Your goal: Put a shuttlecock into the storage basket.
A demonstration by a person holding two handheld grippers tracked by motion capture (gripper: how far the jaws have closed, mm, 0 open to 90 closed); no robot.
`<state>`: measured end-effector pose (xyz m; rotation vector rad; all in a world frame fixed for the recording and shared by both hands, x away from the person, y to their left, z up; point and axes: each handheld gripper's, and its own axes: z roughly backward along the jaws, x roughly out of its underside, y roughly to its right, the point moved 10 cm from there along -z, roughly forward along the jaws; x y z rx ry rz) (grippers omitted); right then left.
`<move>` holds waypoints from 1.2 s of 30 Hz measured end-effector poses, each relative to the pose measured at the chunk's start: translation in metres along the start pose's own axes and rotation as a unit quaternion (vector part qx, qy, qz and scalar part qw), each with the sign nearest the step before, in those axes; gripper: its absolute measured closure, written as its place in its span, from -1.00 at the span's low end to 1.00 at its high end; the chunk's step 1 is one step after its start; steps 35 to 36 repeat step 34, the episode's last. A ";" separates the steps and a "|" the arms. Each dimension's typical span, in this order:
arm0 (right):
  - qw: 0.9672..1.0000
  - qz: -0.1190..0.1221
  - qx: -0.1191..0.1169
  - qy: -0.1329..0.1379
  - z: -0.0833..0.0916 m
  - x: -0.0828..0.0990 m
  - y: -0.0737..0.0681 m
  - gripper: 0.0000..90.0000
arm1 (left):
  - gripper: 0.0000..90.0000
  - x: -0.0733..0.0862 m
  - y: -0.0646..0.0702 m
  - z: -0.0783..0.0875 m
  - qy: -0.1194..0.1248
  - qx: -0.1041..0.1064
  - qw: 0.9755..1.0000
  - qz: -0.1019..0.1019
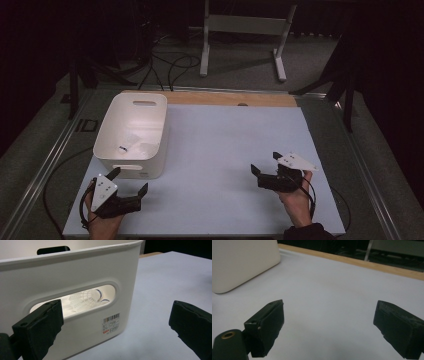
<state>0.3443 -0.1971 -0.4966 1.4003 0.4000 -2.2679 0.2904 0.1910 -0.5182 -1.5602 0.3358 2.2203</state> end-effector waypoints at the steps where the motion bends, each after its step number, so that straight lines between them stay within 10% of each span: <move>1: 1.000 0.000 0.000 0.006 0.002 0.001 0.000 -0.79 | -1.00 0.000 0.000 0.000 0.001 0.000 1.000 0.000; 22: 0.998 -0.005 0.013 0.066 0.034 0.027 0.011 -0.80 | -1.00 0.001 0.002 -0.002 -0.004 0.006 1.000 -0.008; 36: 0.998 -0.006 0.013 0.060 0.029 0.030 0.008 -0.80 | -1.00 0.004 0.004 -0.003 -0.012 0.008 1.000 -0.012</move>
